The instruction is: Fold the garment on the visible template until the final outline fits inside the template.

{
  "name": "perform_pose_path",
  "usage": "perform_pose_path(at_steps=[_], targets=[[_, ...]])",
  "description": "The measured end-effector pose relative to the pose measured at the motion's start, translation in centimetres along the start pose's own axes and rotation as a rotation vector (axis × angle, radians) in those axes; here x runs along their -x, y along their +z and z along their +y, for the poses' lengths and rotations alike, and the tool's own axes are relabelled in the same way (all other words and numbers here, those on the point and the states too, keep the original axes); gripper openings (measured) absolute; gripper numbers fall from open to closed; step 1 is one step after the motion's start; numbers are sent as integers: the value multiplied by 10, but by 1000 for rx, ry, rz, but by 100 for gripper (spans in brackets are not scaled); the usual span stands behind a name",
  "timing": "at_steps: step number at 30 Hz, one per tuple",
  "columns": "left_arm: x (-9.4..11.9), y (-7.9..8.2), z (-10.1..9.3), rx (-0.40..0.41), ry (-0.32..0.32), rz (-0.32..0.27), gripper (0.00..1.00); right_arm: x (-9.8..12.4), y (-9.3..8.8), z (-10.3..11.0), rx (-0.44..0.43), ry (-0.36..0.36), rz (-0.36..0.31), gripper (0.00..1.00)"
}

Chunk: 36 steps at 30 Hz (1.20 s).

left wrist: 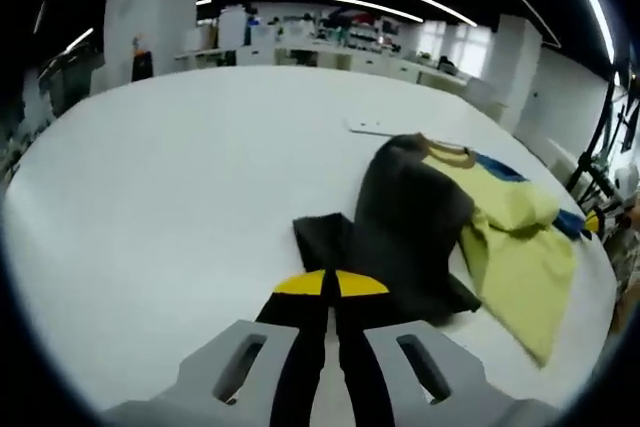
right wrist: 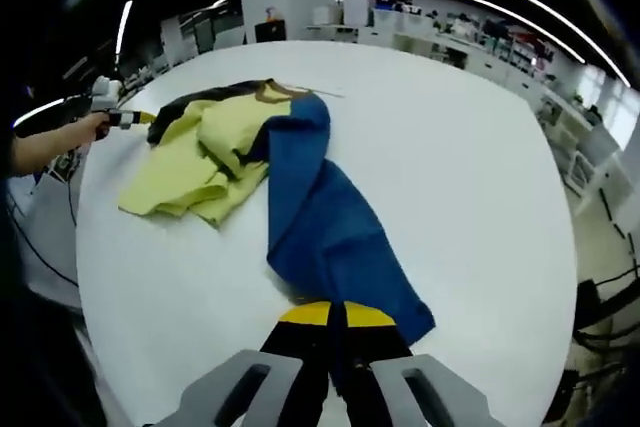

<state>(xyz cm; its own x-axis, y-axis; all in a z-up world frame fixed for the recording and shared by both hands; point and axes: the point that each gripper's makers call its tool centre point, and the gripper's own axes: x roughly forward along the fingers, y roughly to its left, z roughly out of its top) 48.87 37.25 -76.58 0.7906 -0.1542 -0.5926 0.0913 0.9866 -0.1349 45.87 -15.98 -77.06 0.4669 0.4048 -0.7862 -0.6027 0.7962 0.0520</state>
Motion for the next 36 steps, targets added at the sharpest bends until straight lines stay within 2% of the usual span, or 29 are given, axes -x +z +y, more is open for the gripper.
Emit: perform_pose_path(at_steps=[4,7,11,14,25,29,36], targets=[[16,3,-1,10,-1,-25,0,13,5,10,-55,28,-17,0],[31,3,-2,-20,-4,-36,0,24,11,16,-100,56,-47,0],[52,6,-2,-23,-6,-63,0,35,15,18,-143,66,-62,0],[66,7,0,-30,4,-83,0,42,19,20,-220,88,-71,0],[103,-11,15,9,66,-111,0,49,17,0,-332,53,-60,0],[109,-23,25,24,105,-106,0,46,15,-8,-358,46,-53,0],[112,-37,44,16,173,-93,0,35,7,-33,-472,22,-38,0]])
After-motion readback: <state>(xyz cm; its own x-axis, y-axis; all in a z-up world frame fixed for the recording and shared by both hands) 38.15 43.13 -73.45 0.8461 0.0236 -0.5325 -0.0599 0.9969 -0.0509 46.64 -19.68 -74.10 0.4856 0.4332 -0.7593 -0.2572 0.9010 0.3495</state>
